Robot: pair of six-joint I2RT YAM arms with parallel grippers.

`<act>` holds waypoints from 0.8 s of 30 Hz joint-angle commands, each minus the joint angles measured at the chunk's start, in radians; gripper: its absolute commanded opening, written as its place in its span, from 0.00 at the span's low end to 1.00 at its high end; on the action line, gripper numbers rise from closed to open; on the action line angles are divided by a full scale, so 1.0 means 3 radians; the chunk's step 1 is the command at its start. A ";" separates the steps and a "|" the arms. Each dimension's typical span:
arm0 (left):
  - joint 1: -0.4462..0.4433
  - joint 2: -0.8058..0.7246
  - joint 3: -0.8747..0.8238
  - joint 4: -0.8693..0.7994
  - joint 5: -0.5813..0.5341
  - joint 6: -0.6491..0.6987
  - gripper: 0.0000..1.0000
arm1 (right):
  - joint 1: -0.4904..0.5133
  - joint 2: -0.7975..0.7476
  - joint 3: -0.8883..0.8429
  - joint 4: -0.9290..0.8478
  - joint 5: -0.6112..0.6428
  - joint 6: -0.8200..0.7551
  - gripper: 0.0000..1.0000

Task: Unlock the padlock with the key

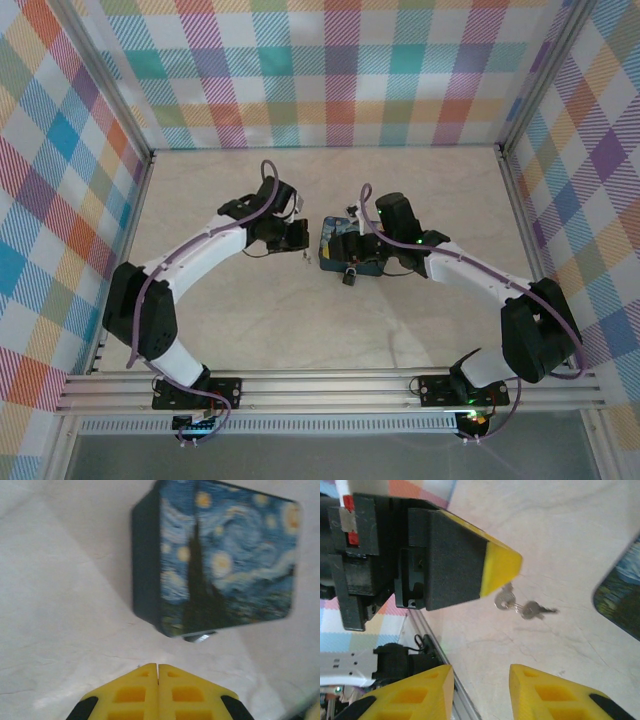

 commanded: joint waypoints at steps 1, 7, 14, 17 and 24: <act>0.0081 -0.0211 -0.0061 0.0231 0.0641 -0.0069 0.00 | 0.0006 -0.0054 -0.0036 0.0370 -0.0404 -0.0284 0.34; 0.0092 -0.0373 -0.0130 0.0559 0.1019 -0.0152 0.00 | -0.0027 -0.0095 -0.0241 0.0897 -0.0346 -0.0065 0.36; 0.0092 -0.0436 -0.0174 0.0670 0.1083 -0.0188 0.00 | -0.0054 -0.0080 -0.0367 0.1363 -0.0450 0.0120 0.41; 0.0092 -0.0441 -0.0203 0.0729 0.1125 -0.0231 0.00 | -0.0054 -0.0057 -0.0362 0.1383 -0.0472 0.0130 0.41; 0.0097 -0.0458 -0.0246 0.0844 0.1185 -0.0309 0.00 | -0.0054 -0.0020 -0.0375 0.1491 -0.0535 0.0194 0.34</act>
